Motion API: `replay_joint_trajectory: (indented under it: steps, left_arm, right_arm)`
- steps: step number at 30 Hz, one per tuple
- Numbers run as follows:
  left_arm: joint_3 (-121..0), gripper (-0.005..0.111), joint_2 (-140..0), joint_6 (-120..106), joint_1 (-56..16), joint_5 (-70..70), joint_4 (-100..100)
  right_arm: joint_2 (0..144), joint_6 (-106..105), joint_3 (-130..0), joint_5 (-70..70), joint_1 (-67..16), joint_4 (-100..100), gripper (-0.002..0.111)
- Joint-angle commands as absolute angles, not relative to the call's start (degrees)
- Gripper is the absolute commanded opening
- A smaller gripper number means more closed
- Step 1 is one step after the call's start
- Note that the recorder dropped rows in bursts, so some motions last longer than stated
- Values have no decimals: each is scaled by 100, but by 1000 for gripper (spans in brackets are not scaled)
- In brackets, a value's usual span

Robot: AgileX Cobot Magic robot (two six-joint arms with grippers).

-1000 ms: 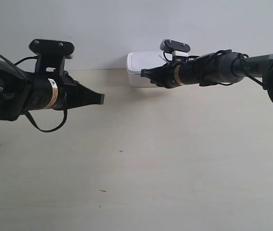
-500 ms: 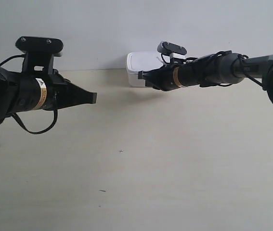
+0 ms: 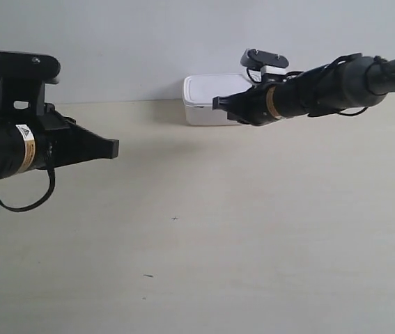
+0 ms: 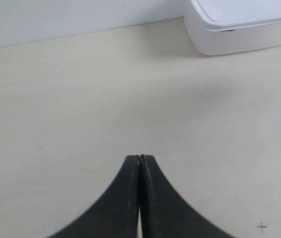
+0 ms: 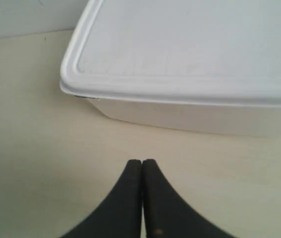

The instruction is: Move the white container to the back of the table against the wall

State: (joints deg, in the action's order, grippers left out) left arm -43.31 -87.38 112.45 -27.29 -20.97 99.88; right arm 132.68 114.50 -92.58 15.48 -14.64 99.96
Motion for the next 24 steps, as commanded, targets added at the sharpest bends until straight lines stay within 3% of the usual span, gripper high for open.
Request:
replay_joint_trajectory:
  steps: [1, 11, 24]
  left_arm:
    - [-4081, 0, -8408, 11345, -3337, -2808, 9995]
    - [-3188, 0, -7504, 12002, -4421, -3515, 9995]
    - [-1669, 0, -5266, 12175, -4997, -3291, 9386]
  right_arm:
    - [12284, 11089, -8375, 950, -1467, 9995, 0]
    - [10360, 11089, -6292, -277, -1467, 9995, 0]
    - [7022, 11100, -4050, -112, -1467, 9995, 0]
